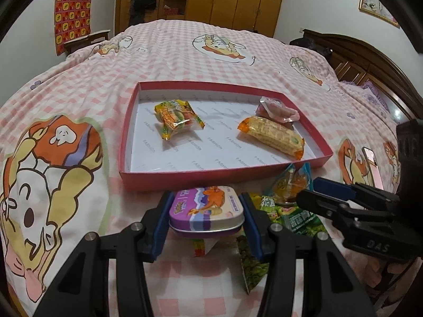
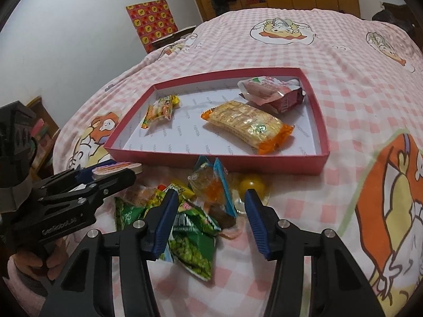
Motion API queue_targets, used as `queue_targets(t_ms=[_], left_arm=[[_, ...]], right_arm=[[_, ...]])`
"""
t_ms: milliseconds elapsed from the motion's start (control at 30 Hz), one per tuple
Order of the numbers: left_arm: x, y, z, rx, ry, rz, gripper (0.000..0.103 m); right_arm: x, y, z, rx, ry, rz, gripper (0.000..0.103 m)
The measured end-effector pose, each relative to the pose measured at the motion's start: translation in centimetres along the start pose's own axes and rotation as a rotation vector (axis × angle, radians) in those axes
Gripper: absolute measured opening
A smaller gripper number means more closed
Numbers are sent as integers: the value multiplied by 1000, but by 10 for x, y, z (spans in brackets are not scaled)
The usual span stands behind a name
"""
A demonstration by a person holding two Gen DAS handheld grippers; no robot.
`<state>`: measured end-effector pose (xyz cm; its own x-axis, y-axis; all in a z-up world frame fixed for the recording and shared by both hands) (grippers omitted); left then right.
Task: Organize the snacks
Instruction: 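Grasp the purple tin with left tool while right tool grasps the clear blue-edged candy bag, then carry the purple tin into the box with left tool while right tool carries the candy bag over it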
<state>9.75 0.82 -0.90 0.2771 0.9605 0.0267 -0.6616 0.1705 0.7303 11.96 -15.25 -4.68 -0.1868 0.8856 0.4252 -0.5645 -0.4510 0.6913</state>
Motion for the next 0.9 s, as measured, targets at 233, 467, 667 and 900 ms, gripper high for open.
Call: queue_targets(t_ms=[233,467,667,900], left_arm=[[3,0,-1,-2,14,-5,52],[3,3,-1,-8,16,-5,52],[4,8,1,-19,15,-1,52],[4,16,4,-35,16,7,52]], right_arm=[[6,-18,3,22,18,-5,49],[3,-22,2,11,2,-2,33],[7,-12,-1,-16,20,23,25],[12,6,-4,-48,27,62,24]])
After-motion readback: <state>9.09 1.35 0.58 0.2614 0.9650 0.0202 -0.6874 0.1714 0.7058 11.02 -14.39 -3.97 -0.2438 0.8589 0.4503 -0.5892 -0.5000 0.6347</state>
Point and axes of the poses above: each gripper's, at about its wrist camera, not at the fingertips, and y roughly against the way its jaws point, x to its left, z to its top, the point moved 5 cm from there along -y, roughly the way its jaws point, and after that the axes turned 14 degrees about -y, right-handed, at the moved point
